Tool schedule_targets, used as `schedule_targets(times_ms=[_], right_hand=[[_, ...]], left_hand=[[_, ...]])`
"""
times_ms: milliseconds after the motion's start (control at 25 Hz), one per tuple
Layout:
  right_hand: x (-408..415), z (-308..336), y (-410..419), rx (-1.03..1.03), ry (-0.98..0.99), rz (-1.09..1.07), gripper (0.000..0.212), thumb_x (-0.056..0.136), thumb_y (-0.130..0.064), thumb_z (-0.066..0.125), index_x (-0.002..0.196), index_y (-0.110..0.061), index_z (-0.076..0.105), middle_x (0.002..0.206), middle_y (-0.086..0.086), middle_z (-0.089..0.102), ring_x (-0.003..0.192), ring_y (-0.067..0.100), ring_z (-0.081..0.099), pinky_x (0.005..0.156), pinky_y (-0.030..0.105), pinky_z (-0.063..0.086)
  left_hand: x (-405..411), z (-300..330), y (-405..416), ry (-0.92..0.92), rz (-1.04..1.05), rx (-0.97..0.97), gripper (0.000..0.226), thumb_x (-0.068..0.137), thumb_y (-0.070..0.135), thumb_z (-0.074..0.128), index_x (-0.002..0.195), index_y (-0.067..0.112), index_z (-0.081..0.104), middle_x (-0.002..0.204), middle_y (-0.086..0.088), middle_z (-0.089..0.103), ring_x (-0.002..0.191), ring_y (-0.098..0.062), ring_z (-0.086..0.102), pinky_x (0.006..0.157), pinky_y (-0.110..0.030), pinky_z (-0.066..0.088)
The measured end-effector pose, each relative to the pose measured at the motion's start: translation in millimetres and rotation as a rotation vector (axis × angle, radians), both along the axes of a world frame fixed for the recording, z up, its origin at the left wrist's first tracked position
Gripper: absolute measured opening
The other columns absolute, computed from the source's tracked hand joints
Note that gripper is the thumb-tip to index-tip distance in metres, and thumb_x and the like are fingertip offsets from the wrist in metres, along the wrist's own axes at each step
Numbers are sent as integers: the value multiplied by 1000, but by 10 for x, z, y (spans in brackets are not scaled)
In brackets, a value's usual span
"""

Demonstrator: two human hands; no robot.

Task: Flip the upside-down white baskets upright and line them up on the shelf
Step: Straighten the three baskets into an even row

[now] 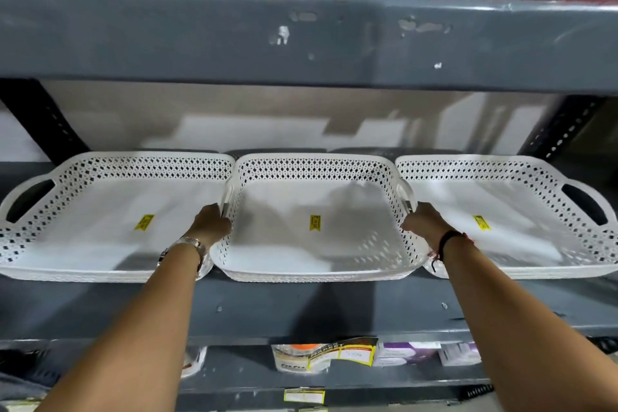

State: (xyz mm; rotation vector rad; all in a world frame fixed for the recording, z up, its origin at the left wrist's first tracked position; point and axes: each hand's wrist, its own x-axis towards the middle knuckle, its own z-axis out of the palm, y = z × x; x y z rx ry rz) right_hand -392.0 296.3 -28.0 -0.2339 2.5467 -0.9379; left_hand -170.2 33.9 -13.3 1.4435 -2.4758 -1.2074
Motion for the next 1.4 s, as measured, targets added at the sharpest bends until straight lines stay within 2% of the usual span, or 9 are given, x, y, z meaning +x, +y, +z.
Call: schedule_targets(times_ms=[120, 320, 480, 640, 840, 960, 1120, 1320, 1400], right_hand=[[101, 26, 68, 10, -10, 0, 26, 80, 2, 48, 106, 3, 52, 94, 20, 54, 88, 32, 53, 72, 31, 39], [344, 39, 242, 3, -10, 3, 17, 80, 5, 48, 95, -1, 50, 91, 19, 52, 83, 29, 50, 70, 30, 37], [544, 57, 381, 24, -25, -4, 16, 81, 5, 47, 96, -2, 49, 88, 17, 53, 83, 28, 50, 68, 31, 40], [623, 90, 442, 33, -19, -1, 11, 81, 5, 48, 90, 0, 46, 69, 9, 45, 62, 22, 44, 55, 26, 34], [664, 119, 469, 0, 3, 11, 22, 80, 4, 50, 99, -7, 45, 80, 10, 50, 75, 26, 47, 58, 26, 39], [664, 136, 488, 15, 97, 8, 40, 77, 3, 55, 115, -3, 48, 106, 18, 57, 98, 34, 54, 78, 37, 49], [647, 156, 477, 13, 130, -4, 49, 74, 4, 59, 121, 1, 47, 119, 22, 56, 108, 36, 54, 85, 38, 48], [652, 194, 482, 57, 122, 14, 55, 75, -4, 67, 125, 2, 44, 126, 22, 53, 115, 36, 50, 85, 35, 45], [660, 236, 485, 79, 138, 28, 63, 76, -15, 70, 129, 0, 40, 132, 21, 50, 120, 35, 48, 87, 34, 43]], left_hand=[[75, -1, 71, -12, 16, 0, 37, 84, -11, 44, 121, -13, 48, 69, -3, 42, 74, -20, 47, 48, -20, 31], [271, -41, 199, -9, 19, 9, 35, 84, -11, 45, 118, -14, 50, 79, -10, 48, 84, -25, 47, 48, -21, 33], [459, -82, 266, 15, -1, 40, 25, 82, -12, 46, 106, -7, 50, 80, -11, 46, 62, -16, 42, 50, -23, 33], [560, -68, 347, 30, 13, 53, 16, 83, -12, 45, 96, -3, 46, 69, -7, 40, 58, -17, 38, 48, -22, 29], [575, -49, 340, 7, -3, 22, 43, 80, -9, 49, 123, -8, 46, 82, -10, 49, 85, -27, 49, 52, -24, 36], [577, -24, 351, -9, -3, -35, 62, 81, -5, 52, 139, -1, 31, 116, -18, 53, 106, -33, 54, 67, -30, 41], [569, -20, 340, -1, -34, -56, 64, 81, -4, 54, 140, -2, 29, 113, -16, 50, 94, -26, 49, 59, -26, 38], [595, -9, 285, -9, -55, -77, 59, 82, 12, 63, 135, 1, 40, 138, -19, 49, 125, -34, 48, 87, -34, 41], [603, 50, 277, -23, -95, -93, 70, 83, 20, 64, 142, 2, 31, 143, -18, 45, 130, -34, 45, 97, -35, 40]])
